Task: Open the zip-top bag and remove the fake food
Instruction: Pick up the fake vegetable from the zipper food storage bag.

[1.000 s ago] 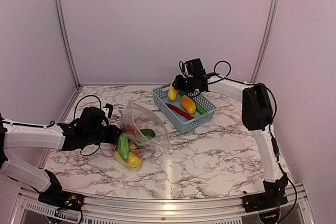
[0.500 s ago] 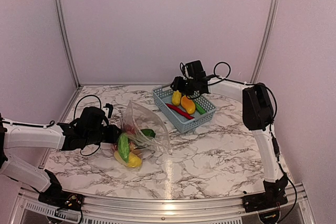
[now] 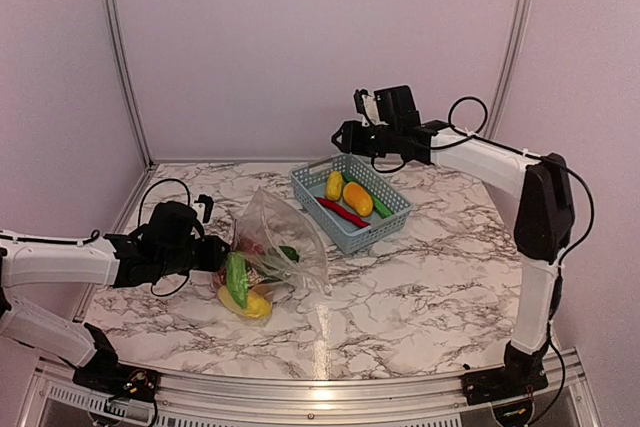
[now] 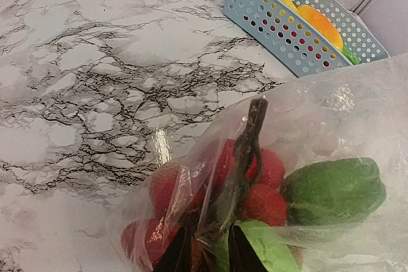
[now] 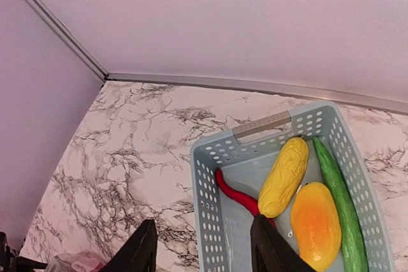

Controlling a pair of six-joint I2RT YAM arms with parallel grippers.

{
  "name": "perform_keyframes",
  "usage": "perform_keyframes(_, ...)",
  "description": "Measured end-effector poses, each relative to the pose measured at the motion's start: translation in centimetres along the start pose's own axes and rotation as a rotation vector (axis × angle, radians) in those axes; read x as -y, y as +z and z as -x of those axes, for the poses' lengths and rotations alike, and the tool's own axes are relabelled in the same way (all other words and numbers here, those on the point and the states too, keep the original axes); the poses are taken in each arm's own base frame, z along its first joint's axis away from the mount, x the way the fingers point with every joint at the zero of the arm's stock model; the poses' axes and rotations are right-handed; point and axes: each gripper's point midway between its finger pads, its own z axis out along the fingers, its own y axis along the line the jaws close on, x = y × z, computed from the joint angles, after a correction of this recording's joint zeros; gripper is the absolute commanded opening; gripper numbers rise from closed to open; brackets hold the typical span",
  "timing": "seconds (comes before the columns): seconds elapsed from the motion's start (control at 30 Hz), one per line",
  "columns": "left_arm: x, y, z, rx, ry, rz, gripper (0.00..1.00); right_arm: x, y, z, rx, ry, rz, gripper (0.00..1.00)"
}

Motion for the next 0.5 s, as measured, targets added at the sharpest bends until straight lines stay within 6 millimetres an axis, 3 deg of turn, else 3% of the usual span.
perform_keyframes(0.17,-0.1,-0.4,0.5,0.021,-0.007,0.005,0.22,-3.2,-3.6,-0.6,0.0,-0.076,0.051,0.39)
perform_keyframes(0.5,-0.3,-0.5,0.2,0.018,-0.026,0.01,0.22,-8.9,-9.6,-7.1,-0.122,-0.24,0.172,0.35)
